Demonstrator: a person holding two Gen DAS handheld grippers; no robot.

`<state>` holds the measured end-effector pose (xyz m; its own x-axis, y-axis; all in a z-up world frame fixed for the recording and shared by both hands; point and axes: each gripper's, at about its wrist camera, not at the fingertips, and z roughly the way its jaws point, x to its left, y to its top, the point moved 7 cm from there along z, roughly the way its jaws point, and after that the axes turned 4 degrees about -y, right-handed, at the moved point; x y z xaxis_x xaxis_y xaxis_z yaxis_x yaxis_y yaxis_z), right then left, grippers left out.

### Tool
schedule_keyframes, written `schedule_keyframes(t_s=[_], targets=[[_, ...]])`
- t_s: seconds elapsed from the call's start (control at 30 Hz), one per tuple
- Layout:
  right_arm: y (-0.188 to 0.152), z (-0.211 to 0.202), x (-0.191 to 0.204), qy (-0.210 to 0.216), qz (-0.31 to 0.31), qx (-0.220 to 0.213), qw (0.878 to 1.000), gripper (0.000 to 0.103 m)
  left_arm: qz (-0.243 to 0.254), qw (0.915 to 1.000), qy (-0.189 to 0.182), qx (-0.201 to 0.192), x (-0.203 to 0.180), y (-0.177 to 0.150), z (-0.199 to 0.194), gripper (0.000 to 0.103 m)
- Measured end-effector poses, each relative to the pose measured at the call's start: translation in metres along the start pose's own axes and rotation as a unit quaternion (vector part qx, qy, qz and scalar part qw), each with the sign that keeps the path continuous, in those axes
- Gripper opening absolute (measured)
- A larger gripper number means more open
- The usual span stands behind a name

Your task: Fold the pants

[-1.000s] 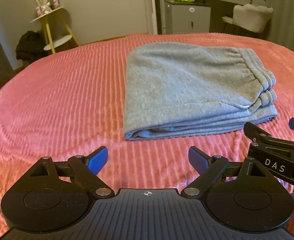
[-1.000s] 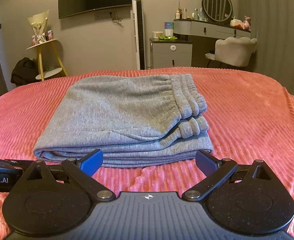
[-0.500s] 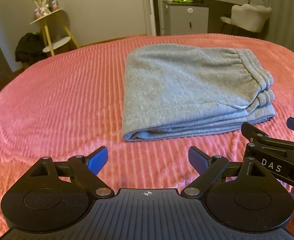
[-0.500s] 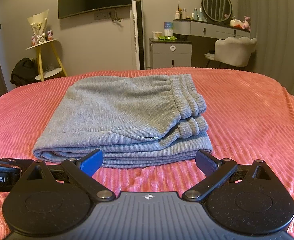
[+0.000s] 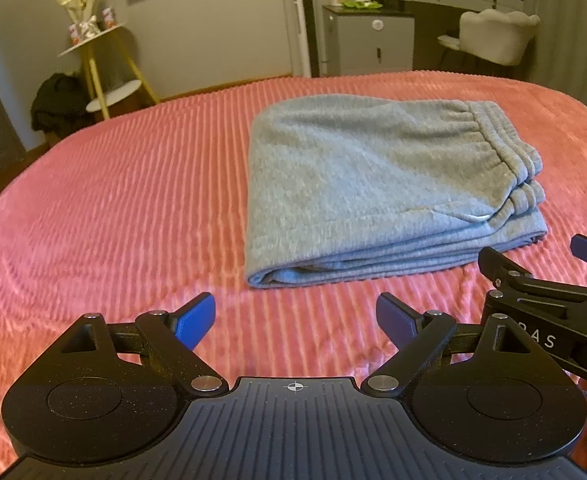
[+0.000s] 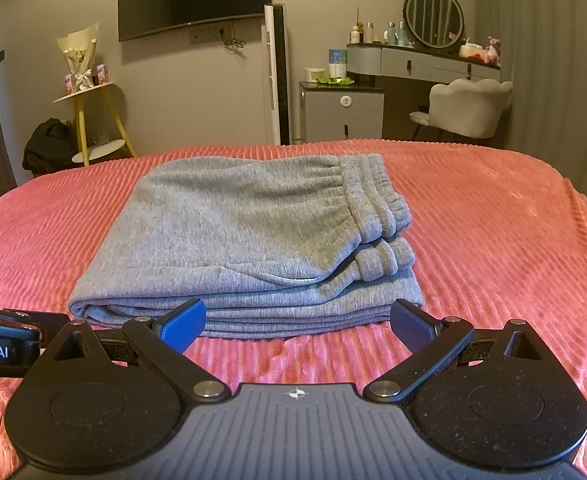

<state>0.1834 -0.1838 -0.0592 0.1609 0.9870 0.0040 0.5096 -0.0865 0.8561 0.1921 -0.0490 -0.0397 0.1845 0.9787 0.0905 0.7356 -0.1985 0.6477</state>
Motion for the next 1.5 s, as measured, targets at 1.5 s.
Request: schedule_keyframes(t_s=[1.5], targets=[[0.0011, -0.0082, -0.0072, 0.003, 0.014, -0.002, 1.0, 0.099, 0.012, 0.9998, -0.001, -0.016, -0.0076, 0.0048, -0.0042, 0.093]])
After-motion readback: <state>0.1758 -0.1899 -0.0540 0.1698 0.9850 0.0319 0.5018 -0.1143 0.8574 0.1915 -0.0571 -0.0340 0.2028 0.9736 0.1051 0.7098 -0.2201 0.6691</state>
